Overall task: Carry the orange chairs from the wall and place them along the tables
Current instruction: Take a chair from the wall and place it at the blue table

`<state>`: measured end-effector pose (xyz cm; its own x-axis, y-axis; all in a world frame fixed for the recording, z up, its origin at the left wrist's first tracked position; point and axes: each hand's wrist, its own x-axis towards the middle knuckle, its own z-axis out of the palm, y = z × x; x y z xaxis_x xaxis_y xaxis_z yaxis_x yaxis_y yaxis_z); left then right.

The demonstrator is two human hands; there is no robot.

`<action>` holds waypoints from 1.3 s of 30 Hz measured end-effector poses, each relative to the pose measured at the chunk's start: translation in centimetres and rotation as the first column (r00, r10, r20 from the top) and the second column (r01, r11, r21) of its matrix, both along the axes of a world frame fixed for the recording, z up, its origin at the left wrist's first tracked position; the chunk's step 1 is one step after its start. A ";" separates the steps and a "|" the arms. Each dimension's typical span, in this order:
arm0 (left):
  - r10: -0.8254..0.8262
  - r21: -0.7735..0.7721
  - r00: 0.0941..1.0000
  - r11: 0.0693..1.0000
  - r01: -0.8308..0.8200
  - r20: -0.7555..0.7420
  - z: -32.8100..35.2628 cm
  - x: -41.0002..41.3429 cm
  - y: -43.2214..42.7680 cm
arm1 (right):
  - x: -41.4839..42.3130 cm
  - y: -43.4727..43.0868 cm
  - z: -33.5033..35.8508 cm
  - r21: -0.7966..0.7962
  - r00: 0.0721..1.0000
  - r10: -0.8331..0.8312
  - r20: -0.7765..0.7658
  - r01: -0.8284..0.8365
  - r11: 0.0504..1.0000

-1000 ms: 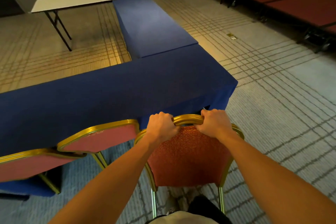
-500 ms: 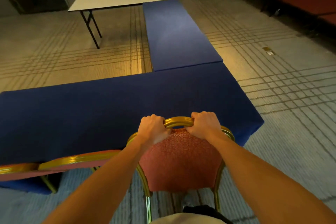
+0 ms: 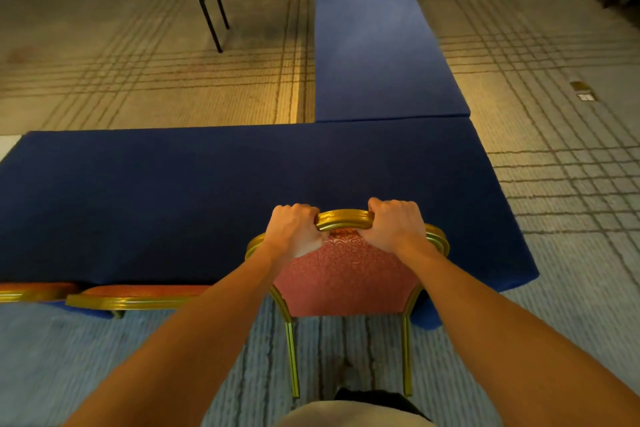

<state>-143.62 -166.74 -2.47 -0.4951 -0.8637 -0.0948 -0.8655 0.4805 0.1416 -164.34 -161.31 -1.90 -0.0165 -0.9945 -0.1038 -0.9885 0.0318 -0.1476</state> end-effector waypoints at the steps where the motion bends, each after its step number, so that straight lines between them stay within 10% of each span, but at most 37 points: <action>1: 0.001 -0.013 1.000 1.000 -0.001 -0.013 -0.1 -0.1 -0.2 | -0.2 -0.2 -0.2 -0.009 1.000 0.003 0.001 -0.003 1.000; 27: -0.082 0.097 0.977 0.990 0.102 -0.194 -4.2 3.0 11.1 | 1.9 13.1 -5.5 -0.132 0.992 -0.032 0.123 0.049 0.990; 39: -0.131 0.378 0.985 0.911 0.163 -0.110 -9.3 8.3 28.0 | 7.5 30.4 -9.6 0.141 0.987 -0.006 0.161 -0.017 0.990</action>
